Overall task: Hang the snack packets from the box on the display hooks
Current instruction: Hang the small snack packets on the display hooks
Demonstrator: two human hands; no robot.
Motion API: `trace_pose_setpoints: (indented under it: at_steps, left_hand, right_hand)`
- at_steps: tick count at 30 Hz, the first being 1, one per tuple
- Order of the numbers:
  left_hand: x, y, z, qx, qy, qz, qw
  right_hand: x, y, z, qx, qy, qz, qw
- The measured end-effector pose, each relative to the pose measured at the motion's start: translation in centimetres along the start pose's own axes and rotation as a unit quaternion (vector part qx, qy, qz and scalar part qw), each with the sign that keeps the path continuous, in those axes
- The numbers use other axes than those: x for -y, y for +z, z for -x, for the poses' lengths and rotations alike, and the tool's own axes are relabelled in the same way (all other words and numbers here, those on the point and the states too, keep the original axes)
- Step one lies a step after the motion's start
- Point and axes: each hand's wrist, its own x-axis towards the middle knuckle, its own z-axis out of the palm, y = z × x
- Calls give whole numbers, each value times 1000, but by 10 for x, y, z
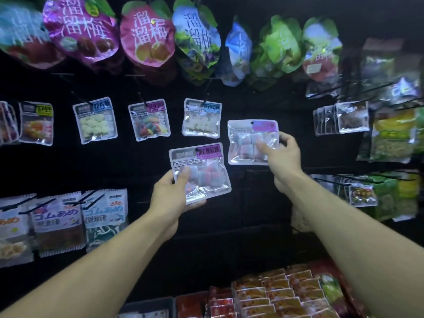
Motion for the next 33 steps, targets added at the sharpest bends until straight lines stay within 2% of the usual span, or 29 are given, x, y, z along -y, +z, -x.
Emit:
trace_pose_setpoints:
  at_steps: [4,9,13,20,25,33]
  left_hand:
    - [30,-17,6,-18,-34,-27,999]
    - [90,-73,21,-104,-127,-40,986]
    - [116,-121,29,-169,-157,-38,972]
    - [125,-178,33,-238,-163,-43,957]
    - [130,-193,40,-233,-131,-21,963]
    - [148,-209,41,-230,-140,-2,963]
  right_hand:
    - [-10,13,-2,26,-6,5,1000]
    - [-51,47,51,171,28,31,984]
    - [-93,78,98,255,78,85,960]
    - [-146,118,128,288,181,145,929]
    - [-179,146,130,208,184,121,953]
    - [-204,168,136,178,172,50,968]
